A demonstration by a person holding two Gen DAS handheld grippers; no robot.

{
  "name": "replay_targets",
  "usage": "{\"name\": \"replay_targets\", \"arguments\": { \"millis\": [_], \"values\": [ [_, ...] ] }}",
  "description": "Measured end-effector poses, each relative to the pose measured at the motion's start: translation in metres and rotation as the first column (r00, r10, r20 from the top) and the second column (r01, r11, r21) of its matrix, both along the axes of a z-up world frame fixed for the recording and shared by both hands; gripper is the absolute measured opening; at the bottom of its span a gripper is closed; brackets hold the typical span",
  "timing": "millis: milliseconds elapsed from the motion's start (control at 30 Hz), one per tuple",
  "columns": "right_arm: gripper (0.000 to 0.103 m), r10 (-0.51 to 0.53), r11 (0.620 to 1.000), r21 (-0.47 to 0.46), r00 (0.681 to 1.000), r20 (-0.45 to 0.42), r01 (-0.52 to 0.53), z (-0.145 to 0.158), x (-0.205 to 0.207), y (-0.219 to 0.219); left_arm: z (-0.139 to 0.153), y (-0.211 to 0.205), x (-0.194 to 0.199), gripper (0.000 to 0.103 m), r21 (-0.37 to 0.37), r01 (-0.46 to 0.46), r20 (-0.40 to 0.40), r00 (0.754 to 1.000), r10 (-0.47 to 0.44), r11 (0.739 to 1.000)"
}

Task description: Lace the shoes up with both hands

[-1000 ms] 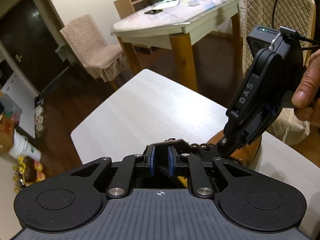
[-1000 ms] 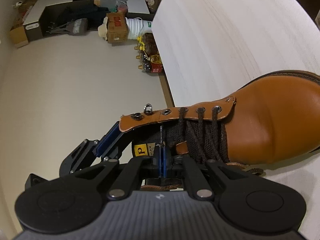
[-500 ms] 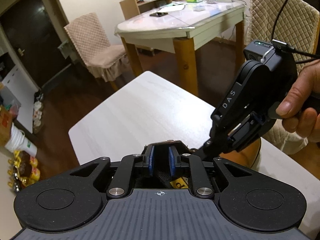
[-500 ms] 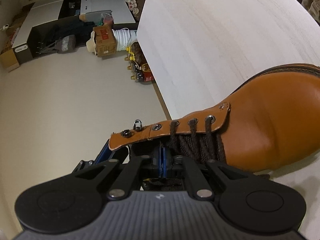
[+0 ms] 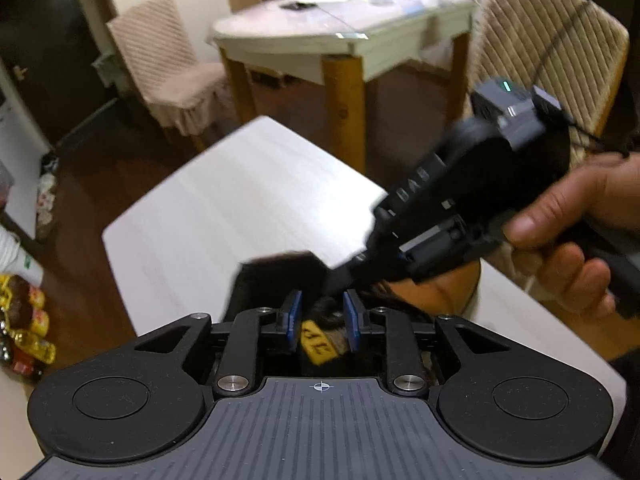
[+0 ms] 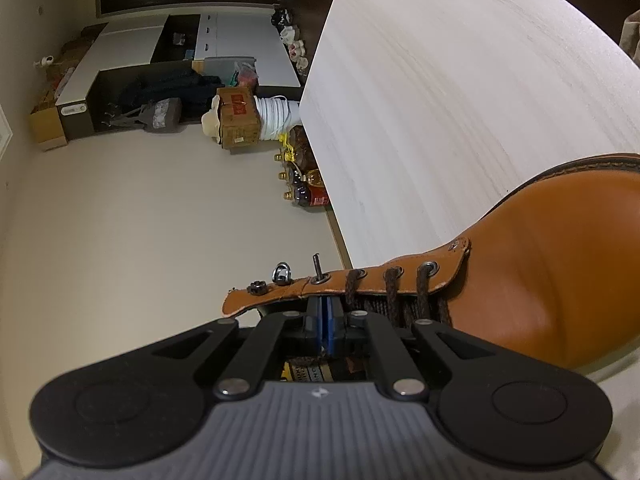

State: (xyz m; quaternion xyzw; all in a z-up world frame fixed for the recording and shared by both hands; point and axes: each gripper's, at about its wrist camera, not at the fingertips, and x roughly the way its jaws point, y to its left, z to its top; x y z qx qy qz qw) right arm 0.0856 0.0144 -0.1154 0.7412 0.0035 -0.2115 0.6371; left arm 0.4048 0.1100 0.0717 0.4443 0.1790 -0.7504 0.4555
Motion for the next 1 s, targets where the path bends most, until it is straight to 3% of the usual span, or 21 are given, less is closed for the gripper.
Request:
{"name": "replay_targets", "arguments": {
  "millis": [100,267,367,500,733,967,1000],
  "values": [
    [0.005,0.011,1.000,0.000,1.000,-0.005,-0.011,0.001,0.002,-0.004,-0.007,-0.003,-0.006,0.005,0.027,0.004,0.015,1.000,-0.004,1.000],
    [0.011,0.052,0.999,-0.011,0.998,-0.023,-0.052,0.010,-0.002,-0.010,-0.011,-0.003,-0.009,0.005,0.022,-0.013,0.013,1.000,0.013,1.000],
    [0.011,0.076,0.994,-0.072,0.996,-0.042,-0.078,0.027,-0.010,-0.017,-0.012,-0.001,-0.008,0.005,0.019,-0.025,0.012,1.000,0.025,0.999],
    [0.012,0.051,0.995,-0.080,0.997,-0.058,-0.055,0.019,-0.017,-0.041,-0.012,0.000,-0.006,0.005,0.016,-0.042,0.012,0.999,0.041,0.999],
    [0.012,0.199,0.971,-0.123,0.978,-0.053,-0.205,0.011,0.015,-0.067,-0.010,-0.001,-0.006,0.005,0.020,-0.063,0.006,0.998,0.063,0.998],
    [0.012,0.247,0.951,-0.166,0.965,-0.091,-0.259,0.017,0.023,-0.076,-0.009,-0.002,-0.005,0.006,0.019,-0.087,-0.010,0.996,0.087,0.996],
    [0.006,0.260,0.945,-0.175,0.960,-0.100,-0.275,0.019,0.025,-0.078,-0.010,-0.002,-0.005,0.007,0.020,-0.090,-0.013,0.996,0.090,0.996]
  ]
}}
